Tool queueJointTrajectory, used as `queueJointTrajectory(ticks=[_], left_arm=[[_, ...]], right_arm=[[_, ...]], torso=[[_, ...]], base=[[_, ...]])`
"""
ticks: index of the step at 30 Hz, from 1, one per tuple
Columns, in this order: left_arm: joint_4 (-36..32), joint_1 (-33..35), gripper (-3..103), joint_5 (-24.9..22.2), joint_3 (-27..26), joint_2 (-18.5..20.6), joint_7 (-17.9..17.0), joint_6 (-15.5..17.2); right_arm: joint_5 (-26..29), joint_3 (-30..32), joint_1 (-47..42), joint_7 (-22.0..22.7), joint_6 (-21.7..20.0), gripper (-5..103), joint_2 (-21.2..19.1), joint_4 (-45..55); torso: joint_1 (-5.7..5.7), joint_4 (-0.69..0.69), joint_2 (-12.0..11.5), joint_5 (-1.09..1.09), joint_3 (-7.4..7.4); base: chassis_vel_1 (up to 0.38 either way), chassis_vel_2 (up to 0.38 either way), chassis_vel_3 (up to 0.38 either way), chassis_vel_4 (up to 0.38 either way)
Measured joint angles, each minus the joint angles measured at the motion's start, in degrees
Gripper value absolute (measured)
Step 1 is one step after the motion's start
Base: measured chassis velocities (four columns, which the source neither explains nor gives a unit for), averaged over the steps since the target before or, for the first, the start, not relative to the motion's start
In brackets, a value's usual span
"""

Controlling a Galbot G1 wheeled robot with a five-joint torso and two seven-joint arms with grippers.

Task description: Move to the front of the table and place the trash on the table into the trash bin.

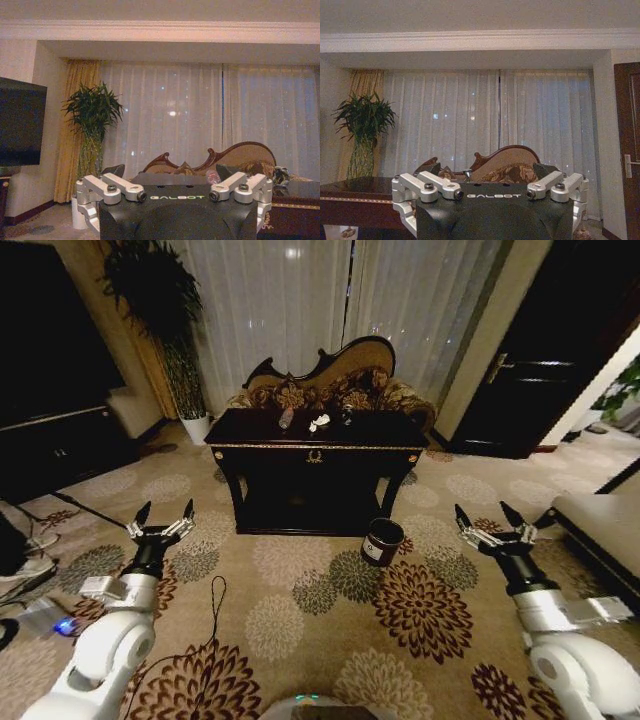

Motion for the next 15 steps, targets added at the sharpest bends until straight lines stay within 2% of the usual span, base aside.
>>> queueJointTrajectory(ticks=[15], left_arm=[[0.16,-0.27,100,-0.11,0.57,0.02,0.08,0.04]], right_arm=[[0.29,-0.36,-0.06,-0.24,0.11,100,0.44,-0.38]], torso=[[0.00,0.00,0.00,0.00,0.00]], base=[[0.000,0.000,0.000,0.000]])
